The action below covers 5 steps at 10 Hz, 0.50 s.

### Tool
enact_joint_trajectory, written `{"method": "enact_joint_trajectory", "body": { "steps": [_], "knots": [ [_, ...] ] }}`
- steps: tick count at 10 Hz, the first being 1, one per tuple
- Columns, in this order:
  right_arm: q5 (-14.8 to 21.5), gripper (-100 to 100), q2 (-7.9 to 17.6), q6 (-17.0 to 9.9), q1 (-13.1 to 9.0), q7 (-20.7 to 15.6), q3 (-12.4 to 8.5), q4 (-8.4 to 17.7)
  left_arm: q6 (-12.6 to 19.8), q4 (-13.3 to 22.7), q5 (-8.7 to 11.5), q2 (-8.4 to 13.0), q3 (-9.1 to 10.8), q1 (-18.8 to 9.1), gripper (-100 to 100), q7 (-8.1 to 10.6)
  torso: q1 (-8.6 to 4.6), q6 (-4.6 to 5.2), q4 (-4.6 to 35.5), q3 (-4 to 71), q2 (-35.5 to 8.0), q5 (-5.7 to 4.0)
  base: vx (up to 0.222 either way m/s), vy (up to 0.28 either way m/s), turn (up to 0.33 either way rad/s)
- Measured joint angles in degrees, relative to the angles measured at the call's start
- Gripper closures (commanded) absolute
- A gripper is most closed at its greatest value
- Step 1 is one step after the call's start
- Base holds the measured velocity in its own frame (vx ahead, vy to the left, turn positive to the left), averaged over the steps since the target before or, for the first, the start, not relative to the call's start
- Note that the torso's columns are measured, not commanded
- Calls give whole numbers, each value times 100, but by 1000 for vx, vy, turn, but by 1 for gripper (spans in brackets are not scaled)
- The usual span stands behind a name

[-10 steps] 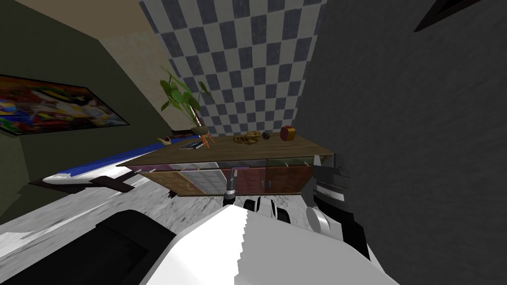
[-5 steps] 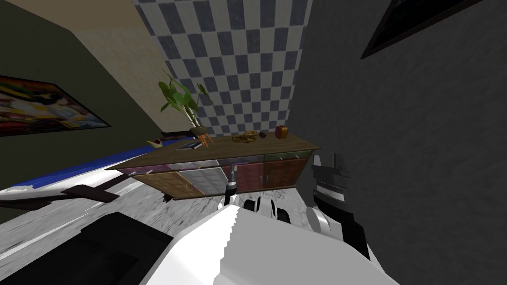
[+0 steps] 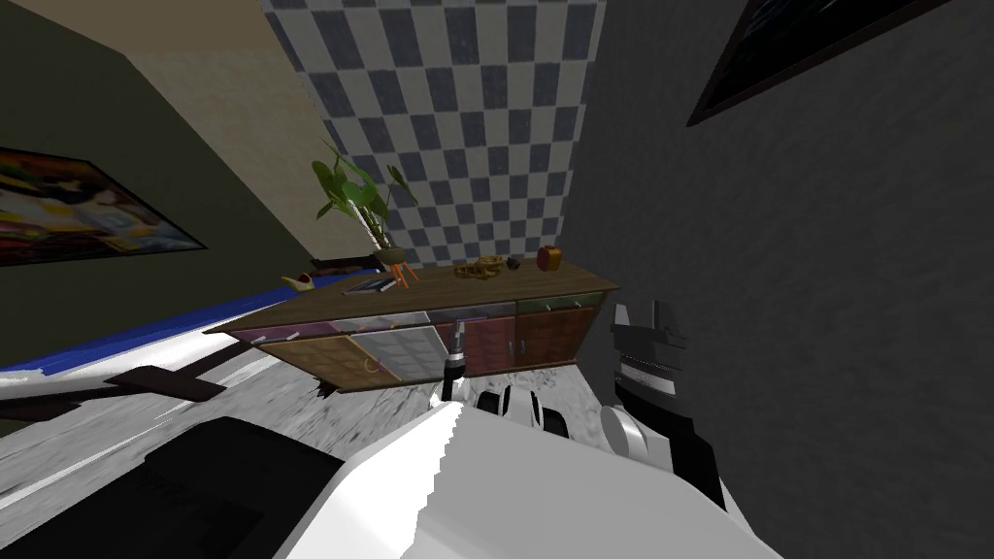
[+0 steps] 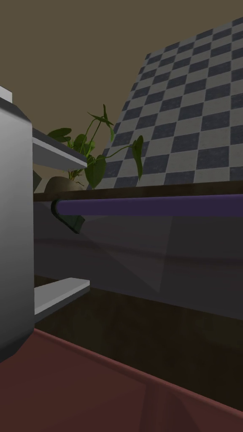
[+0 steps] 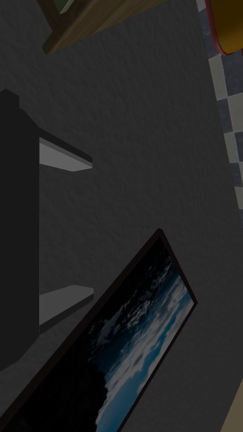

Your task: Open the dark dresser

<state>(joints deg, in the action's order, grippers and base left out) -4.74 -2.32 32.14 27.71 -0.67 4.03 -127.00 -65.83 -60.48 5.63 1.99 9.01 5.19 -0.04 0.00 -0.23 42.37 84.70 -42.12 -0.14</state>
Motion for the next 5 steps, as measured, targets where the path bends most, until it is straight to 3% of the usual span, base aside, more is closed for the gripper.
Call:
{"method": "enact_joint_trajectory", "body": {
  "steps": [5],
  "knots": [
    [0, 0, 0, 0, -1, 0, 0, 0, -438, -423, -207, -27, -444, 845, 100, 244, 21, 13, -4, -29, -37, 21, 127, 0, 146]
  ]
}}
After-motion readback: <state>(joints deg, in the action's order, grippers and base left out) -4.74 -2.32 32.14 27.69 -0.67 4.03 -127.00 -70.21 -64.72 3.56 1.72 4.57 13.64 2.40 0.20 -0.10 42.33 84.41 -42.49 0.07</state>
